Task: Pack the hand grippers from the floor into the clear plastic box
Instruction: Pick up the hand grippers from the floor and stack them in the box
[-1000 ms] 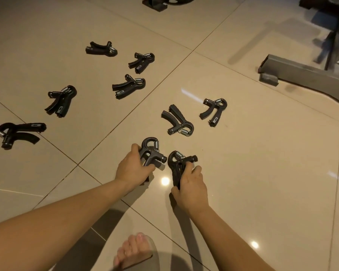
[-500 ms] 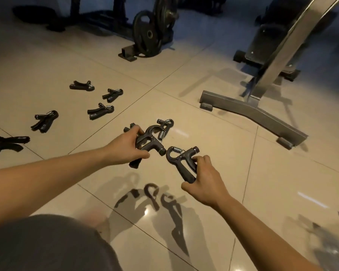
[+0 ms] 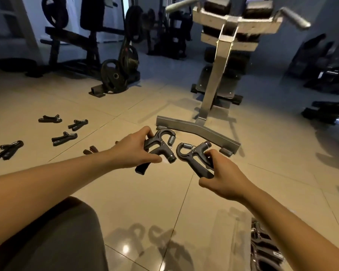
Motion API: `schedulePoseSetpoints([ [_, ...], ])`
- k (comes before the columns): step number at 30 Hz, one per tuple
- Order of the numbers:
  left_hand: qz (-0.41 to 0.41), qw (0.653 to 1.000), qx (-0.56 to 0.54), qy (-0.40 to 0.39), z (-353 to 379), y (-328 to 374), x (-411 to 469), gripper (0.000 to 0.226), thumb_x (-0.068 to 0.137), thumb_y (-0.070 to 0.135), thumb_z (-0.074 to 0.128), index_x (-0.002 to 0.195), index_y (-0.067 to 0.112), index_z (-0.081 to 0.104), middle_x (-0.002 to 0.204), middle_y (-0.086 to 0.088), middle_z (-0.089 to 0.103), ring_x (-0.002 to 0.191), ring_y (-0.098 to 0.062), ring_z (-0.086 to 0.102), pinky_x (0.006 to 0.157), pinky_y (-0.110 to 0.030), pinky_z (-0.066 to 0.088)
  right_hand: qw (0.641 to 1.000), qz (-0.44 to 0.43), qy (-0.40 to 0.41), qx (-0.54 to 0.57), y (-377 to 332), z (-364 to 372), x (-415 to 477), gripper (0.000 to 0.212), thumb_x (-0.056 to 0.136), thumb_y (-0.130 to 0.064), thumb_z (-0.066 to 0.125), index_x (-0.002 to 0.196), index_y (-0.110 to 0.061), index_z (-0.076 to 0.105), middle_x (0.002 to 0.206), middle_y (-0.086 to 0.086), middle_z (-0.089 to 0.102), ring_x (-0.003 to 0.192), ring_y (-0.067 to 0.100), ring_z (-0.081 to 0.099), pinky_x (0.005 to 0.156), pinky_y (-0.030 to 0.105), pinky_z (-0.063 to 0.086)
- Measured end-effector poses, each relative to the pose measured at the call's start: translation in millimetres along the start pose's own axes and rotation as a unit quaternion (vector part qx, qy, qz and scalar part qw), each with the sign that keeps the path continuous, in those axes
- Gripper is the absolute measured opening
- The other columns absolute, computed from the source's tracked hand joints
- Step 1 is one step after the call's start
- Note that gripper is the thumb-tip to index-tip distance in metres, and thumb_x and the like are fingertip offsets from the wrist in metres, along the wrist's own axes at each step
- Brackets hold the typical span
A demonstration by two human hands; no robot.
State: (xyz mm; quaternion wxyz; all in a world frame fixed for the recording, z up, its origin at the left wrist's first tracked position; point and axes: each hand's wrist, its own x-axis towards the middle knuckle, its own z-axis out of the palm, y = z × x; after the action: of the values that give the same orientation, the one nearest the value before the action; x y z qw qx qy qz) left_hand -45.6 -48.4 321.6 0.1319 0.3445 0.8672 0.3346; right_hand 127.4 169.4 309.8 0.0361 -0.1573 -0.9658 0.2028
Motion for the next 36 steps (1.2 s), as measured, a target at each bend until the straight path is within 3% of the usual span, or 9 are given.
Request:
schedulePoseSetpoints([
  [5, 0.009, 0.999, 0.026, 0.037, 72, 71, -8, 0.053, 0.076, 0.042, 0.083, 0.111, 0.027, 0.045, 0.091, 0.001, 0.066, 0.077, -0.019, 0.067, 0.074, -0.043, 0.061, 0.997, 0.003, 0.034, -0.072, 54, -57, -51, 0.064, 0.076, -0.039, 0.08, 0.127, -0.023, 0.044, 0.109, -0.005, 0.053, 0.093, 0.018, 0.057, 0.082, 0.036, 0.056],
  [10, 0.01, 0.996, 0.066, 0.062, 124, 118, -25, 0.053, 0.076, 0.046, 0.082, 0.111, 0.027, 0.047, 0.089, 0.003, 0.065, 0.072, -0.014, 0.063, 0.058, -0.027, 0.047, 0.991, 0.04, 0.06, -0.114, 113, -85, -97, 0.053, 0.07, -0.045, 0.074, 0.109, -0.024, 0.044, 0.093, -0.004, 0.055, 0.075, 0.014, 0.055, 0.066, 0.037, 0.053],
  [14, 0.034, 0.993, 0.109, 0.022, 138, 164, -30, 0.056, 0.075, 0.048, 0.083, 0.114, 0.027, 0.048, 0.094, 0.006, 0.062, 0.077, -0.011, 0.061, 0.064, -0.028, 0.052, 0.989, 0.053, 0.077, -0.113, 150, -91, -123, 0.052, 0.076, -0.059, 0.072, 0.106, -0.027, 0.044, 0.094, -0.006, 0.059, 0.077, 0.017, 0.058, 0.068, 0.034, 0.051],
  [18, 0.049, 0.976, 0.206, -0.056, 153, 209, -29, 0.055, 0.075, 0.046, 0.083, 0.112, 0.026, 0.049, 0.091, 0.009, 0.058, 0.077, -0.009, 0.056, 0.061, -0.026, 0.042, 0.988, 0.071, 0.066, -0.117, 193, -98, -134, 0.067, 0.077, -0.067, 0.069, 0.123, -0.023, 0.046, 0.11, -0.002, 0.066, 0.088, 0.021, 0.062, 0.079, 0.04, 0.056],
  [21, 0.046, 0.971, 0.225, -0.065, 177, 213, -30, 0.056, 0.074, 0.048, 0.083, 0.112, 0.027, 0.048, 0.092, 0.008, 0.06, 0.075, -0.01, 0.056, 0.059, -0.026, 0.041, 0.991, 0.079, 0.055, -0.088, 213, -103, -128, 0.079, 0.077, -0.066, 0.072, 0.134, -0.02, 0.042, 0.122, 0.002, 0.064, 0.096, 0.022, 0.062, 0.084, 0.041, 0.057],
  [25, 0.016, 0.982, 0.179, -0.049, 214, 198, -25, 0.057, 0.072, 0.05, 0.082, 0.11, 0.026, 0.047, 0.091, 0.005, 0.062, 0.076, -0.015, 0.059, 0.063, -0.034, 0.049, 0.993, 0.071, 0.033, -0.091, 229, -95, -119, 0.077, 0.077, -0.068, 0.071, 0.131, -0.021, 0.043, 0.12, 0.0, 0.064, 0.096, 0.023, 0.062, 0.083, 0.041, 0.056],
  [29, 0.045, 0.973, 0.219, -0.054, 232, 215, -3, 0.055, 0.073, 0.05, 0.081, 0.11, 0.028, 0.047, 0.081, 0.013, 0.052, 0.071, -0.008, 0.052, 0.057, -0.029, 0.039, 0.991, 0.073, 0.005, -0.11, 273, -82, -124, 0.073, 0.077, -0.072, 0.067, 0.126, -0.024, 0.043, 0.11, -0.004, 0.065, 0.089, 0.021, 0.061, 0.075, 0.037, 0.054],
  [36, 0.04, 0.946, 0.316, -0.051, 255, 205, 22, 0.05, 0.074, 0.047, 0.077, 0.11, 0.027, 0.049, 0.077, 0.011, 0.054, 0.066, -0.009, 0.051, 0.051, -0.027, 0.032, 0.987, 0.088, -0.065, -0.12, 349, -56, -111, 0.073, 0.077, -0.071, 0.068, 0.127, -0.024, 0.047, 0.114, -0.001, 0.068, 0.09, 0.021, 0.063, 0.077, 0.037, 0.055],
])
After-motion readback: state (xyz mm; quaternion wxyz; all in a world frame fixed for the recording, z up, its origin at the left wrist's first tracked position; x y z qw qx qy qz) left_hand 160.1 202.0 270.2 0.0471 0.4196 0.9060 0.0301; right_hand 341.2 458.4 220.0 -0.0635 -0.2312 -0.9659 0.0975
